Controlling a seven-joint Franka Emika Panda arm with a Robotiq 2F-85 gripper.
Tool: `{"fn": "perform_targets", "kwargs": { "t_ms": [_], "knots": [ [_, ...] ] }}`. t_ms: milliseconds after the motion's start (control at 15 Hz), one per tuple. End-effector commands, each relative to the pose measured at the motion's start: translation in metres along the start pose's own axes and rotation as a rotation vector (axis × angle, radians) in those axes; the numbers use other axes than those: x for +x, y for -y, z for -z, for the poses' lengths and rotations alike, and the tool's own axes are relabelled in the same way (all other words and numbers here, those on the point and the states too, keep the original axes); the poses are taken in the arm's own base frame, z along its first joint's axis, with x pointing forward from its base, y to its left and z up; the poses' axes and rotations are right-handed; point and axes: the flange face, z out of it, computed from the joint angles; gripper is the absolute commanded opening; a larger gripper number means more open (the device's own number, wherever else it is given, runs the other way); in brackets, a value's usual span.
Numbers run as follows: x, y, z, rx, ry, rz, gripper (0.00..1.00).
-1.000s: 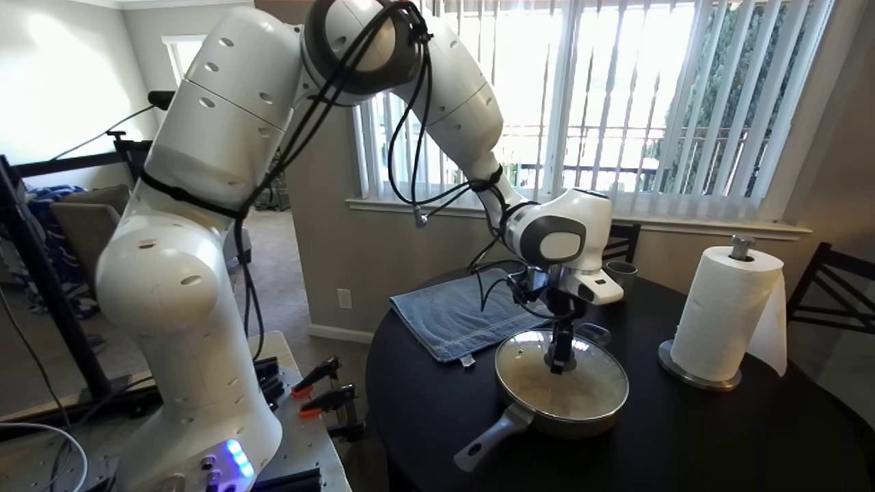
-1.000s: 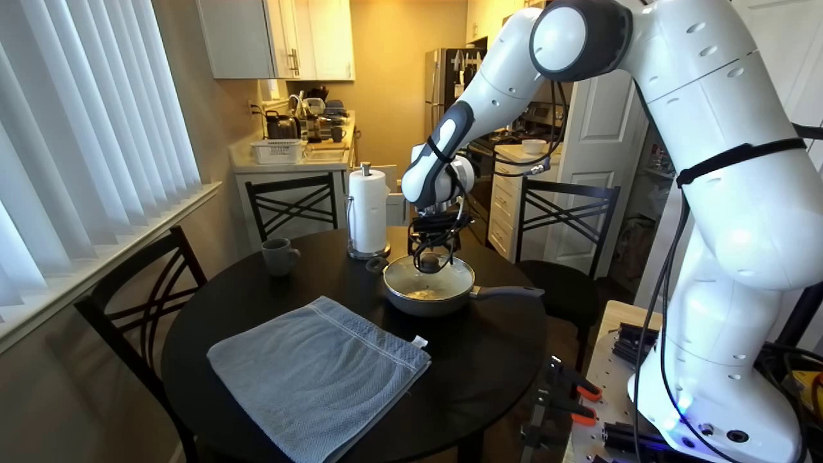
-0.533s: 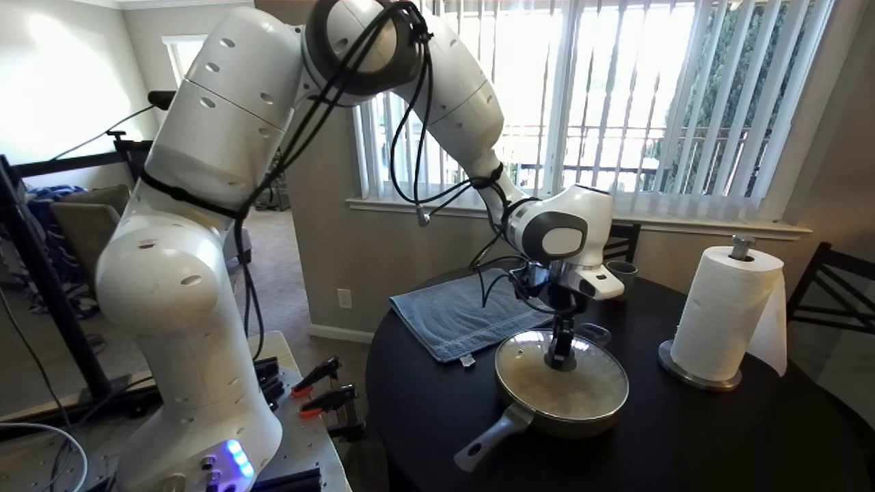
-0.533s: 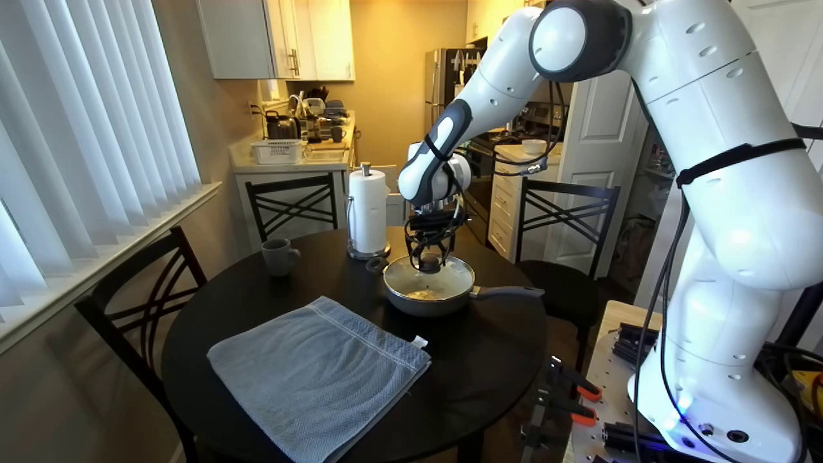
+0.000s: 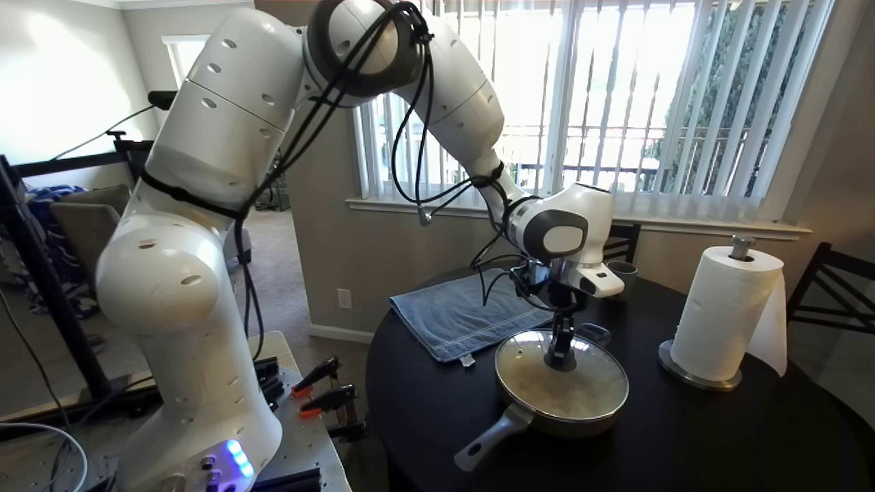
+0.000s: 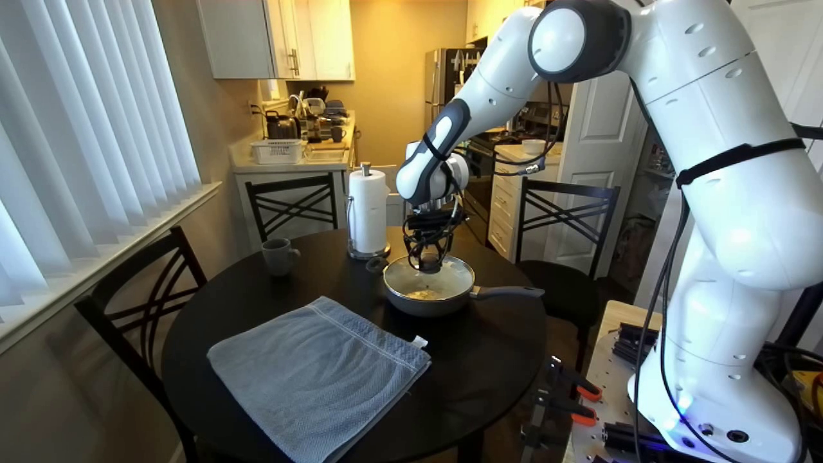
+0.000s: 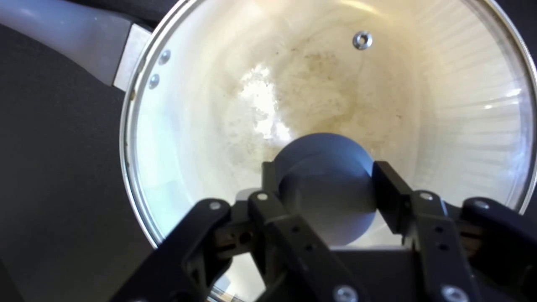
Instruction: Take the lid off of the pan
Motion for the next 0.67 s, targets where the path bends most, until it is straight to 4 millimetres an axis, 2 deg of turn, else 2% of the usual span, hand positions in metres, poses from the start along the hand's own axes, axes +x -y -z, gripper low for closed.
{"fn": "perform_targets", "kwargs": {
  "t_ms": [0,333,600],
  "knots": [
    [-0.003,-0.008,0.013,-0.006,-0.006,-0.016,0.32],
    [-0.002,-0.020,0.030,0.005,-0.040,-0.031,0.32],
    [-0.010,-0.014,0.042,-0.004,-0.071,0.016,0.32]
  ]
}}
